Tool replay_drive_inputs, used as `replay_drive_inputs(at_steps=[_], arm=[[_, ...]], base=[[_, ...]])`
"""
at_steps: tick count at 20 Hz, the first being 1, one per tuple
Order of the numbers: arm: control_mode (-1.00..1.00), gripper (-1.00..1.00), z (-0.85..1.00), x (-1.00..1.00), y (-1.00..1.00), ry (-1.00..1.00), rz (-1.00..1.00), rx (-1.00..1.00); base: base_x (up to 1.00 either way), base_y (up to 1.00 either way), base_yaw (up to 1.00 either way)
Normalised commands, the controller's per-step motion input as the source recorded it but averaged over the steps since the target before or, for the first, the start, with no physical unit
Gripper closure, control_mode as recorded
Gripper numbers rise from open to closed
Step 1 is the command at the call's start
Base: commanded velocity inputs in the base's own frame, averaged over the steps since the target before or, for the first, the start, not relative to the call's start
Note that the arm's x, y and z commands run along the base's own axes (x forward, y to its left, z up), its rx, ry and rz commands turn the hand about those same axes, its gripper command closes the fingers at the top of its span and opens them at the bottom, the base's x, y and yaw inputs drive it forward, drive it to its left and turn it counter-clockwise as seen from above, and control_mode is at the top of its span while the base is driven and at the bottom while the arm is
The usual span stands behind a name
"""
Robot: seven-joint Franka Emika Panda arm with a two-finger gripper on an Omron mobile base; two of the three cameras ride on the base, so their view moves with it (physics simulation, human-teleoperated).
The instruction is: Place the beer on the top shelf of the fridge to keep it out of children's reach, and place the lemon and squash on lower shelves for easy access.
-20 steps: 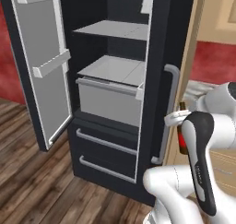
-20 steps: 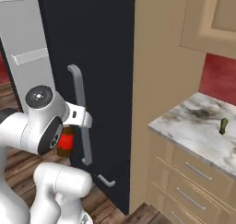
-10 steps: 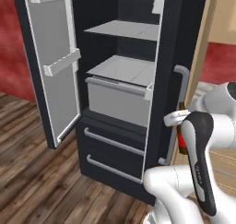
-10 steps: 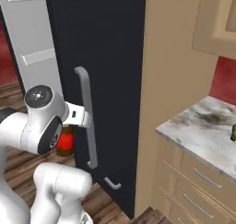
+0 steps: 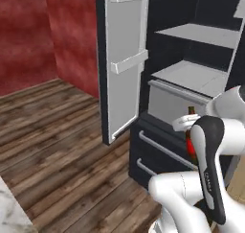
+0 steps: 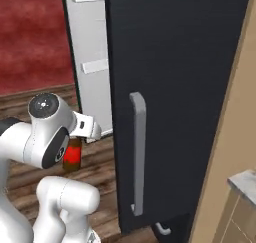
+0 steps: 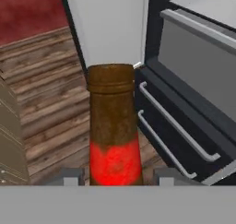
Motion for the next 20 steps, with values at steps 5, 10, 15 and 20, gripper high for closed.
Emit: replay_drive_inputs(at_steps=[5,10,15,20], arm=[[1.0,1.0,0.0,0.0,0.0,0.0,0.0,0.0],[1.0,1.0,0.0,0.0,0.0,0.0,0.0,0.0],[1.0,1.0,0.0,0.0,0.0,0.0,0.0,0.0],[1.0,1.0,0.0,0.0,0.0,0.0,0.0,0.0]], base=[[0.06,1.0,0.53],[0.47,0.95,0.36],[0.78,0.22,0.05],[0.68,0.0,-0.26]])
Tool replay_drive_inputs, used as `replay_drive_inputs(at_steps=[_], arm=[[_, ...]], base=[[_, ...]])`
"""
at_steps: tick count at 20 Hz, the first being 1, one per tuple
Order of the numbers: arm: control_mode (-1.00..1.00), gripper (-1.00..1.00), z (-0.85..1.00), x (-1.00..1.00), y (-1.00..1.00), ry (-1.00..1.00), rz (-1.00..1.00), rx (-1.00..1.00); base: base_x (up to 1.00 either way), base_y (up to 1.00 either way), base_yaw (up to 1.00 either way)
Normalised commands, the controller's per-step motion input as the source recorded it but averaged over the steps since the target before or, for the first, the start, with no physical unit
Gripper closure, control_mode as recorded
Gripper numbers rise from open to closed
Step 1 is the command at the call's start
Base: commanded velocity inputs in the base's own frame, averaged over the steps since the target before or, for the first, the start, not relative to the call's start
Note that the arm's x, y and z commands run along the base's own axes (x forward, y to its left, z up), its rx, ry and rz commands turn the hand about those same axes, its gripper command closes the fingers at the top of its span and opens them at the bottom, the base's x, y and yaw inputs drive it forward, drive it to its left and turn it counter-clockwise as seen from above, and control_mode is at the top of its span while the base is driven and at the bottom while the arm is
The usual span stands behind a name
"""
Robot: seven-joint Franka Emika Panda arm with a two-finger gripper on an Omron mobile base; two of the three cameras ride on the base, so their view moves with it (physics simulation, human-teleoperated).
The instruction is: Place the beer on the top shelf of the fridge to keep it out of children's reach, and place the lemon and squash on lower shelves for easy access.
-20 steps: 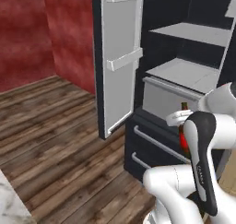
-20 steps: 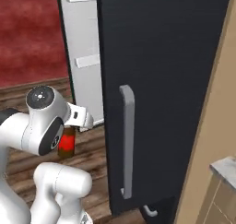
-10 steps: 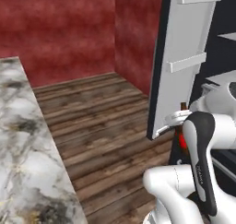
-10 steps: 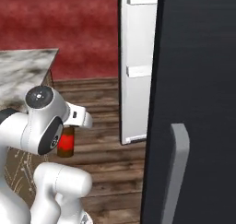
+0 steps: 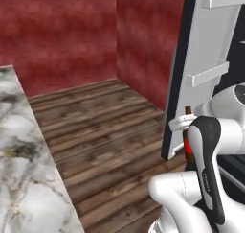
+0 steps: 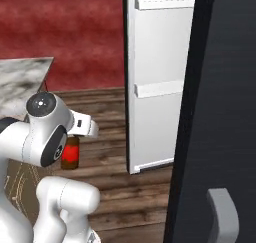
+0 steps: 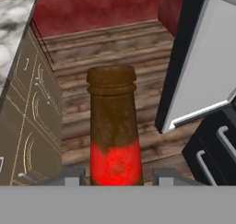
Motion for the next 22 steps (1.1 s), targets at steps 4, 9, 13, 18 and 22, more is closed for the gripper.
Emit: replay_drive_inputs(at_steps=[4,9,13,18,22], arm=[[1.0,1.0,0.0,0.0,0.0,0.0,0.0,0.0],[1.0,1.0,0.0,0.0,0.0,0.0,0.0,0.0],[1.0,1.0,0.0,0.0,0.0,0.0,0.0,0.0],[1.0,1.0,0.0,0.0,0.0,0.0,0.0,0.0],[1.0,1.0,0.0,0.0,0.0,0.0,0.0,0.0]], base=[[0.46,0.0,-0.41],[0.35,-0.01,-0.53],[0.32,-0.11,-0.56],[0.45,-0.02,-0.54],[0.57,0.0,-0.52]])
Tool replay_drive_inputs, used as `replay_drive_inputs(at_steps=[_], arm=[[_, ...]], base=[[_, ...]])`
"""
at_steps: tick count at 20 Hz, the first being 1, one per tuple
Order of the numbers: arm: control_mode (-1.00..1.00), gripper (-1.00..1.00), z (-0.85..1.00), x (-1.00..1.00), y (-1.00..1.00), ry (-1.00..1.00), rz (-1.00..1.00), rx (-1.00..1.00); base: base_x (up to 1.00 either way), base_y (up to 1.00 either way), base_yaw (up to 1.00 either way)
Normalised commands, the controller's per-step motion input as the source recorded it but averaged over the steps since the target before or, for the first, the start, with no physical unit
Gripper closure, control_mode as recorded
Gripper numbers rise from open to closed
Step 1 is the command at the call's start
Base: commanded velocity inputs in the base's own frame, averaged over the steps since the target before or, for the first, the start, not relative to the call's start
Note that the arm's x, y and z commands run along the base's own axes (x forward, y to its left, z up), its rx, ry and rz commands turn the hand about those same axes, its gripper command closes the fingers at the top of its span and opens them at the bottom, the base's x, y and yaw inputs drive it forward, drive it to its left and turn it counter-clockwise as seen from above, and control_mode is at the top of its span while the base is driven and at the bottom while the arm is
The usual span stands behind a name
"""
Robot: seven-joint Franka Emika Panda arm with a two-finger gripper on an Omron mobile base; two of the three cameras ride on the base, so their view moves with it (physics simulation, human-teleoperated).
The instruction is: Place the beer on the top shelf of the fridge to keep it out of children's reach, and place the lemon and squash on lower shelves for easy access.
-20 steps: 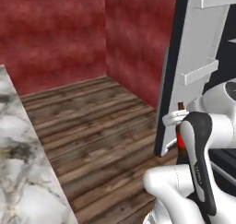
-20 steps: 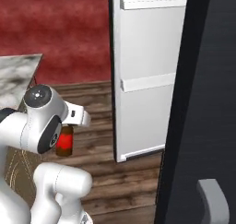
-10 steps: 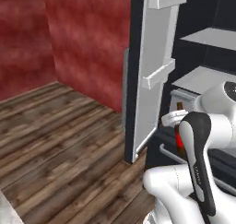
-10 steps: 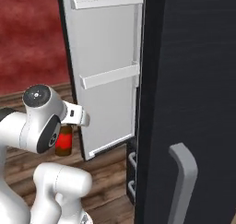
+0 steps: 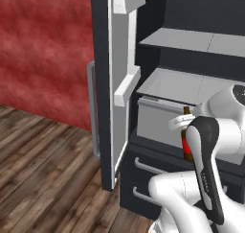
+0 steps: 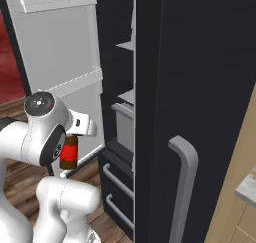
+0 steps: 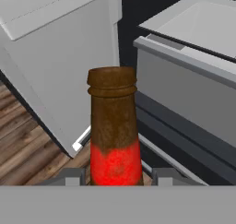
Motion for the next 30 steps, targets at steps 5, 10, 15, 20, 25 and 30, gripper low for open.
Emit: replay_drive_inputs(at_steps=[5,10,15,20,25,30], arm=[[1.0,1.0,0.0,0.0,0.0,0.0,0.0,0.0],[1.0,1.0,0.0,0.0,0.0,0.0,0.0,0.0],[1.0,1.0,0.0,0.0,0.0,0.0,0.0,0.0],[1.0,1.0,0.0,0.0,0.0,0.0,0.0,0.0],[1.0,1.0,0.0,0.0,0.0,0.0,0.0,0.0],[1.0,1.0,0.0,0.0,0.0,0.0,0.0,0.0]], base=[[0.56,0.0,-0.57],[0.53,0.01,-0.56],[0.35,0.17,-0.53],[0.22,0.67,-0.41],[0.35,0.51,-0.27],[0.59,0.0,-0.11]])
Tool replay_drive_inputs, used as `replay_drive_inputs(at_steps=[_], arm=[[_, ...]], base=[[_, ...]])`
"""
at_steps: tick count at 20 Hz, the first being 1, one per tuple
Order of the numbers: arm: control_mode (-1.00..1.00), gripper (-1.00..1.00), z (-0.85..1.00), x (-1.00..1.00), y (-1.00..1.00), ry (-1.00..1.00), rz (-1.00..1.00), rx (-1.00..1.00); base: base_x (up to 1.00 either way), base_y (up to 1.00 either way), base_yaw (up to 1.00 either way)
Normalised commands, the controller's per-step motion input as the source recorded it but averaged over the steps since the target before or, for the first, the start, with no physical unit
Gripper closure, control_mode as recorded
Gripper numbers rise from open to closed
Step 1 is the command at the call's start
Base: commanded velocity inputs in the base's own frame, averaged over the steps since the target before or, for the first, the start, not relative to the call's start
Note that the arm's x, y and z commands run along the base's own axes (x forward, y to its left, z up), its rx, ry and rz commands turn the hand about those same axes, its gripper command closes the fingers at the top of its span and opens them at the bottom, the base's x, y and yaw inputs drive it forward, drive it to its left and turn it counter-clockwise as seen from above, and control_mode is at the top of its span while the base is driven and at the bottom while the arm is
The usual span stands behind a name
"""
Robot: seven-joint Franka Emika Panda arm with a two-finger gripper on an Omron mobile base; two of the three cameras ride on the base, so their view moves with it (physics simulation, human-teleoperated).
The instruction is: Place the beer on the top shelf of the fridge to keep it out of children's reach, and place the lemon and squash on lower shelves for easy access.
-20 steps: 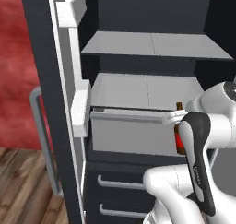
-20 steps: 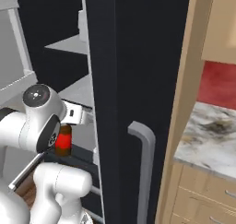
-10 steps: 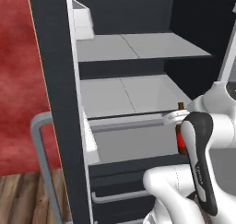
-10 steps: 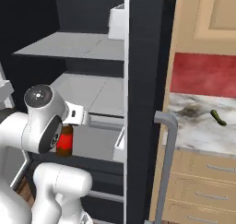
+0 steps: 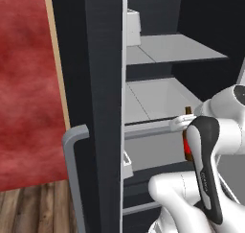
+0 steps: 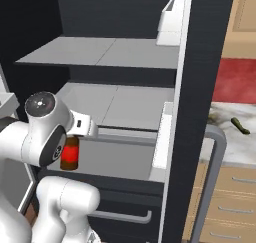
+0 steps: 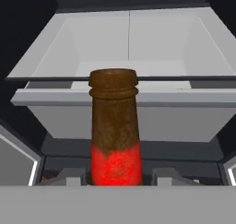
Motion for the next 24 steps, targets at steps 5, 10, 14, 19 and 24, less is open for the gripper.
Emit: replay_drive_inputs(at_steps=[5,10,14,19,24], arm=[[1.0,1.0,0.0,0.0,0.0,0.0,0.0,0.0],[-1.0,1.0,0.35,0.29,-0.09,-0.4,0.0,0.15],[-1.0,1.0,0.65,0.36,0.01,-0.44,0.0,0.07],[-1.0,1.0,0.82,0.35,0.03,-0.34,0.0,0.0],[-1.0,1.0,0.85,0.25,0.0,-0.19,-0.01,0.0]], base=[[0.5,-0.04,0.0],[0.0,0.0,0.0],[0.0,0.0,0.0],[0.0,0.0,0.0],[0.0,0.0,0.0]])
